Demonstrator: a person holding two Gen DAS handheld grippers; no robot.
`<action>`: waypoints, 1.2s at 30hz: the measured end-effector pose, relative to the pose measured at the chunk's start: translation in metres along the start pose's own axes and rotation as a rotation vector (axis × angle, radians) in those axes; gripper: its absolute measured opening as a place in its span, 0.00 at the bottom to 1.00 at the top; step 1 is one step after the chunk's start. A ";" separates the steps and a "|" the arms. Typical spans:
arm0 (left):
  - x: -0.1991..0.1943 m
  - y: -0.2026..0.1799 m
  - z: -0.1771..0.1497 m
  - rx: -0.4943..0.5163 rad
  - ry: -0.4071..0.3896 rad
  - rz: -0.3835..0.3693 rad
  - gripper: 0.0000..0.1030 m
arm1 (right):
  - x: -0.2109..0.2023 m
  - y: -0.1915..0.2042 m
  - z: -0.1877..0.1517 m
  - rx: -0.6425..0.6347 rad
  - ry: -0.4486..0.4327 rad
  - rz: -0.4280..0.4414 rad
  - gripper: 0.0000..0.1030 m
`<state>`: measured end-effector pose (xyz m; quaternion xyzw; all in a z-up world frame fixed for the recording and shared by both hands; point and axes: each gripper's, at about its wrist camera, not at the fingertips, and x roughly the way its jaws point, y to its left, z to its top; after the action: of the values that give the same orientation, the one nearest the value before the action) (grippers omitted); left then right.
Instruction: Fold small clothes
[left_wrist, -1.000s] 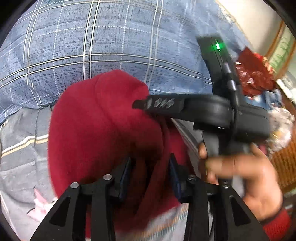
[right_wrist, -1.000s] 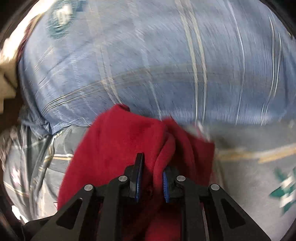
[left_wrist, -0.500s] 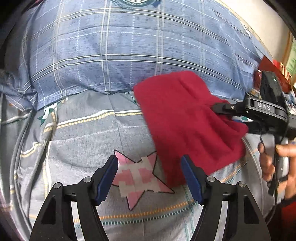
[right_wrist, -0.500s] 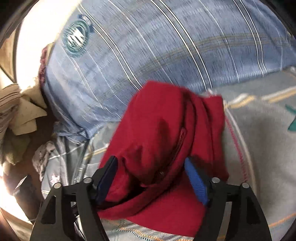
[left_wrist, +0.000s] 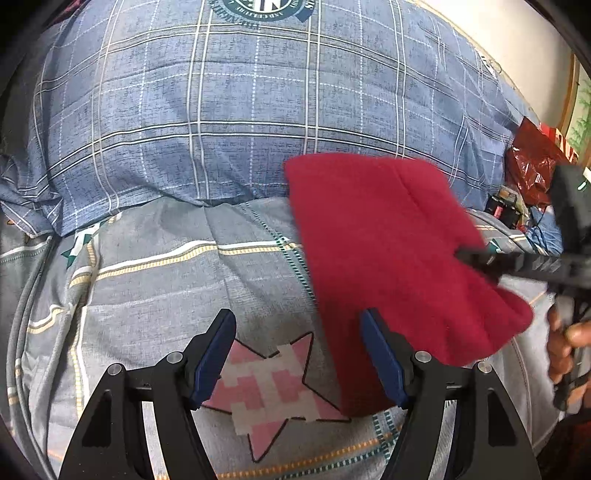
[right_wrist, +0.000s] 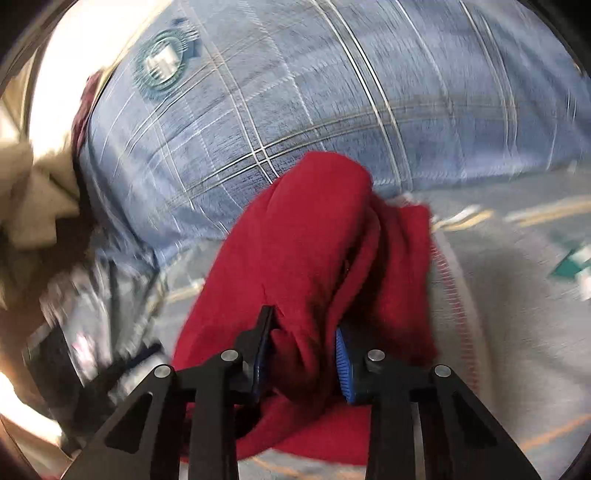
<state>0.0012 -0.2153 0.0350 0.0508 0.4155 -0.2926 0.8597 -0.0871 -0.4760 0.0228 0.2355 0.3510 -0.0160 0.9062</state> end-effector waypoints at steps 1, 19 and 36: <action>0.003 -0.002 0.000 0.008 0.005 0.002 0.68 | 0.007 -0.008 -0.004 0.004 0.028 -0.037 0.30; 0.013 -0.024 -0.009 0.080 0.047 0.000 0.71 | 0.004 0.054 -0.041 -0.329 0.014 -0.126 0.36; 0.009 -0.017 0.001 0.016 0.050 -0.004 0.70 | 0.015 0.027 -0.029 -0.192 -0.024 -0.131 0.71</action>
<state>-0.0031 -0.2332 0.0315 0.0640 0.4349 -0.2963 0.8479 -0.0891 -0.4375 0.0052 0.1242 0.3544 -0.0443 0.9257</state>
